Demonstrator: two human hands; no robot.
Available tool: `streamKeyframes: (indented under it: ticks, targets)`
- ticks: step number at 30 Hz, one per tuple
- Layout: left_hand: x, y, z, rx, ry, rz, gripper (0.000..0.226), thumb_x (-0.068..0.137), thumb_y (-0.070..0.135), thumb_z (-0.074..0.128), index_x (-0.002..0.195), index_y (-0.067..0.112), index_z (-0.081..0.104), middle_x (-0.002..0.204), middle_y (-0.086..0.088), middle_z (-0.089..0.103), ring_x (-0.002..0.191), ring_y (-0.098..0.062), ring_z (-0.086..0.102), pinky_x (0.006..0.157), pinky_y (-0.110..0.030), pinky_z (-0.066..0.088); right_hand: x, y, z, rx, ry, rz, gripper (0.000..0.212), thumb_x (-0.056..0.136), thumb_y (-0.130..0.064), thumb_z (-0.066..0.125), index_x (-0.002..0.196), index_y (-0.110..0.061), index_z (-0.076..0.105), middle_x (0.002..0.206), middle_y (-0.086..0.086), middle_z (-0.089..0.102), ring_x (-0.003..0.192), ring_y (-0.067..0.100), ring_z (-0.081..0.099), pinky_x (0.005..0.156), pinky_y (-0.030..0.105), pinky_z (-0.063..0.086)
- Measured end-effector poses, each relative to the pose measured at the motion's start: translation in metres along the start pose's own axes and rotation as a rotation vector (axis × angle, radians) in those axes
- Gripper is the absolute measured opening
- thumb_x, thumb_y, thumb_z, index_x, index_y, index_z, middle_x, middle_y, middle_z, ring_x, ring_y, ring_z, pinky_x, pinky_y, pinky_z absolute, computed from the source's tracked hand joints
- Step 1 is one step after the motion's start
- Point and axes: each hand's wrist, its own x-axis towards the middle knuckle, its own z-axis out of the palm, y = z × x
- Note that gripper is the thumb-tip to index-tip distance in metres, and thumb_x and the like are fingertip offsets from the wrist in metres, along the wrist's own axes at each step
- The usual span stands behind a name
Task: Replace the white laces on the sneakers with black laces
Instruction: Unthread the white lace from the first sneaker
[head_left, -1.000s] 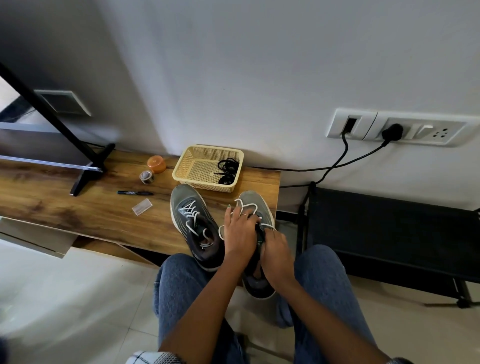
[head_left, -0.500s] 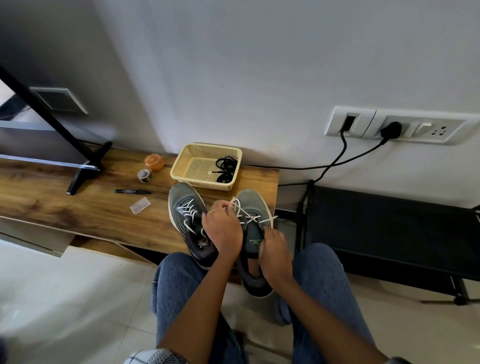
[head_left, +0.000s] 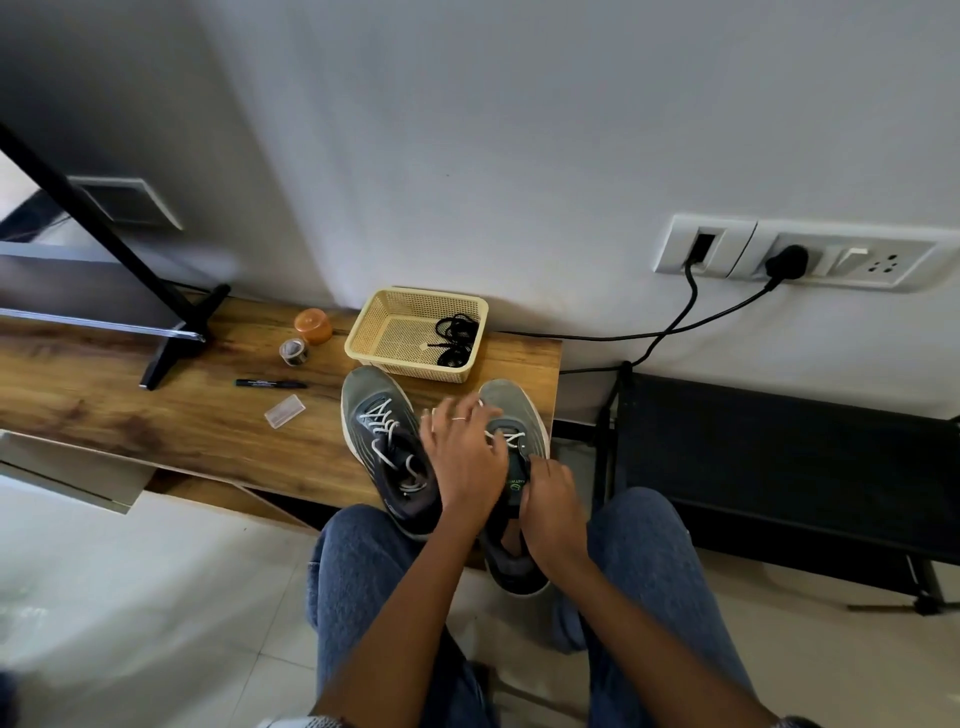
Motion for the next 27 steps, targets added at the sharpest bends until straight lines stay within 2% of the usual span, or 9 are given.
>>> streamKeyframes:
  ticks: [3, 5, 8, 13, 16, 18, 21, 24, 27]
  targets:
    - [-0.007, -0.001, 0.01, 0.155, -0.169, 0.19, 0.021, 0.077, 0.021, 0.072, 0.098, 0.022, 0.071, 0.116, 0.002, 0.065, 0.124, -0.026, 0.048, 0.113, -0.04, 0.006, -0.001, 0.001, 0.0, 0.01, 0.02, -0.018, 0.023, 0.096, -0.014, 0.047, 0.118, -0.01, 0.054, 0.114, 0.007, 0.057, 0.107, 0.021, 0.05, 0.082, 0.032, 0.05]
    - [-0.007, 0.0, 0.014, 0.228, -0.14, 0.198, 0.013, 0.074, 0.024, 0.076, 0.086, 0.022, 0.071, 0.095, 0.003, 0.069, 0.106, -0.022, 0.059, 0.109, -0.039, 0.014, -0.001, 0.002, -0.001, 0.003, 0.015, -0.022, 0.023, 0.097, -0.014, 0.045, 0.118, -0.011, 0.054, 0.113, 0.006, 0.057, 0.107, 0.02, 0.049, 0.08, 0.031, 0.049]
    - [-0.004, -0.001, 0.017, 0.316, -0.119, 0.174, 0.012, 0.071, 0.024, 0.08, 0.072, 0.025, 0.069, 0.074, 0.008, 0.065, 0.087, -0.016, 0.061, 0.105, -0.038, 0.023, -0.001, 0.002, -0.001, -0.015, 0.005, -0.03, 0.028, 0.096, -0.011, 0.047, 0.123, -0.01, 0.052, 0.116, 0.007, 0.055, 0.109, 0.021, 0.049, 0.081, 0.034, 0.05]
    - [-0.004, -0.002, 0.017, 0.339, -0.123, 0.195, 0.02, 0.066, 0.017, 0.084, 0.069, 0.024, 0.065, 0.067, 0.005, 0.063, 0.081, -0.019, 0.061, 0.102, -0.041, 0.026, -0.002, 0.0, -0.001, -0.01, -0.012, -0.02, 0.032, 0.094, -0.014, 0.051, 0.125, -0.01, 0.051, 0.119, 0.006, 0.055, 0.112, 0.021, 0.047, 0.085, 0.034, 0.05]
    - [-0.003, 0.0, 0.018, 0.338, -0.127, 0.167, 0.023, 0.065, 0.015, 0.085, 0.065, 0.023, 0.064, 0.064, 0.005, 0.061, 0.077, -0.018, 0.06, 0.103, -0.042, 0.035, -0.002, 0.0, -0.002, -0.018, -0.031, -0.023, 0.036, 0.092, -0.014, 0.055, 0.127, -0.01, 0.049, 0.12, 0.007, 0.054, 0.114, 0.022, 0.047, 0.086, 0.035, 0.049]
    - [-0.002, 0.001, 0.018, 0.291, -0.08, 0.144, 0.022, 0.069, 0.015, 0.083, 0.07, 0.021, 0.062, 0.067, 0.004, 0.061, 0.076, -0.018, 0.061, 0.102, -0.04, 0.036, -0.002, 0.001, -0.003, -0.017, -0.033, -0.017, 0.036, 0.093, -0.015, 0.053, 0.128, -0.01, 0.048, 0.12, 0.007, 0.053, 0.114, 0.021, 0.047, 0.086, 0.034, 0.049]
    - [0.002, 0.001, 0.011, 0.026, -0.003, -0.007, 0.002, 0.091, 0.019, 0.061, 0.091, 0.018, 0.059, 0.079, 0.003, 0.061, 0.081, -0.018, 0.059, 0.094, -0.033, 0.03, -0.003, 0.0, -0.006, -0.02, -0.041, -0.013, 0.038, 0.093, -0.012, 0.051, 0.13, -0.009, 0.047, 0.122, 0.008, 0.052, 0.114, 0.023, 0.047, 0.086, 0.033, 0.047]
    - [0.007, 0.0, -0.004, -0.176, 0.118, -0.259, 0.013, 0.095, 0.018, 0.051, 0.105, 0.013, 0.057, 0.095, -0.003, 0.063, 0.092, -0.025, 0.057, 0.087, -0.035, 0.034, -0.003, 0.0, -0.007, -0.015, -0.039, -0.013, 0.039, 0.093, -0.011, 0.05, 0.132, -0.009, 0.044, 0.122, 0.008, 0.051, 0.117, 0.023, 0.044, 0.089, 0.032, 0.044]
    - [0.006, -0.004, -0.01, -0.134, 0.171, -0.338, 0.037, 0.091, 0.021, 0.055, 0.127, 0.011, 0.05, 0.122, -0.008, 0.059, 0.115, -0.027, 0.049, 0.104, -0.04, 0.03, -0.003, 0.0, -0.005, -0.012, -0.021, -0.015, 0.039, 0.095, -0.011, 0.047, 0.134, -0.01, 0.044, 0.123, 0.007, 0.051, 0.117, 0.022, 0.044, 0.089, 0.032, 0.044]
